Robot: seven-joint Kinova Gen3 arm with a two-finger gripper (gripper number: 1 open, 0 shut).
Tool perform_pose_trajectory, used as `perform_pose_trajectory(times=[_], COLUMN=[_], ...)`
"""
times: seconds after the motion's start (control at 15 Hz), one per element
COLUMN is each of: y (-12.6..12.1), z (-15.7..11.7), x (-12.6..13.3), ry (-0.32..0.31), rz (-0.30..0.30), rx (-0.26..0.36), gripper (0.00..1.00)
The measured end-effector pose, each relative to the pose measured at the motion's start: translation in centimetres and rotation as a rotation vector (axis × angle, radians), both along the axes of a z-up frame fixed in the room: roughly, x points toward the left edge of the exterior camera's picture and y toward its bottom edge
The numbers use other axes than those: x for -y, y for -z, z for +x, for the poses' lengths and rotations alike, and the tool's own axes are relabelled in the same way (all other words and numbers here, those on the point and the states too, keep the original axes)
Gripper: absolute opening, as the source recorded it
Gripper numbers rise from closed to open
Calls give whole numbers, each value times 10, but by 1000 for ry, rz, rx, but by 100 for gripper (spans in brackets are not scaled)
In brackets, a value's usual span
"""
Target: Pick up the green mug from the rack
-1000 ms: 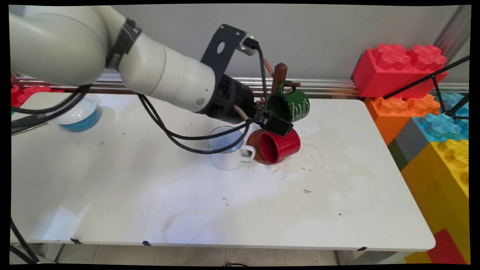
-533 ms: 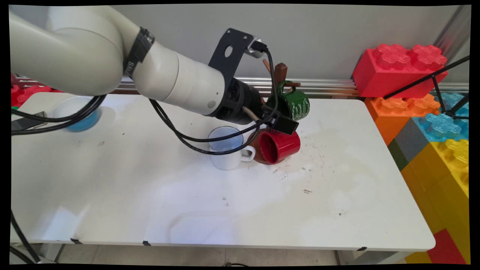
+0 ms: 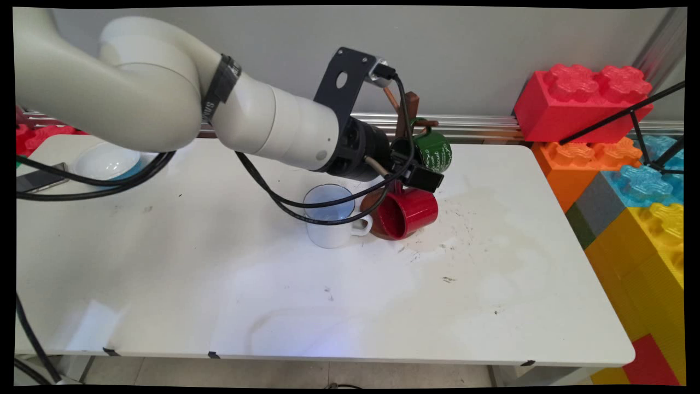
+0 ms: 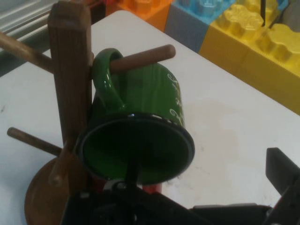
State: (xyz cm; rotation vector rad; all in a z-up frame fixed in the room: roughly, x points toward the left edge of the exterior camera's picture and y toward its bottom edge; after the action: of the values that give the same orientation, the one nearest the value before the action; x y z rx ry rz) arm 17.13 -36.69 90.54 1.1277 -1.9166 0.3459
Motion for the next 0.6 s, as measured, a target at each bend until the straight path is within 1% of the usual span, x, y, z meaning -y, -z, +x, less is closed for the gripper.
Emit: perform_pose_trajectory(times=[0.6], y=[15], z=[-8], x=[15], ry=[14], rz=[-9], rx=[-56], gripper=[100])
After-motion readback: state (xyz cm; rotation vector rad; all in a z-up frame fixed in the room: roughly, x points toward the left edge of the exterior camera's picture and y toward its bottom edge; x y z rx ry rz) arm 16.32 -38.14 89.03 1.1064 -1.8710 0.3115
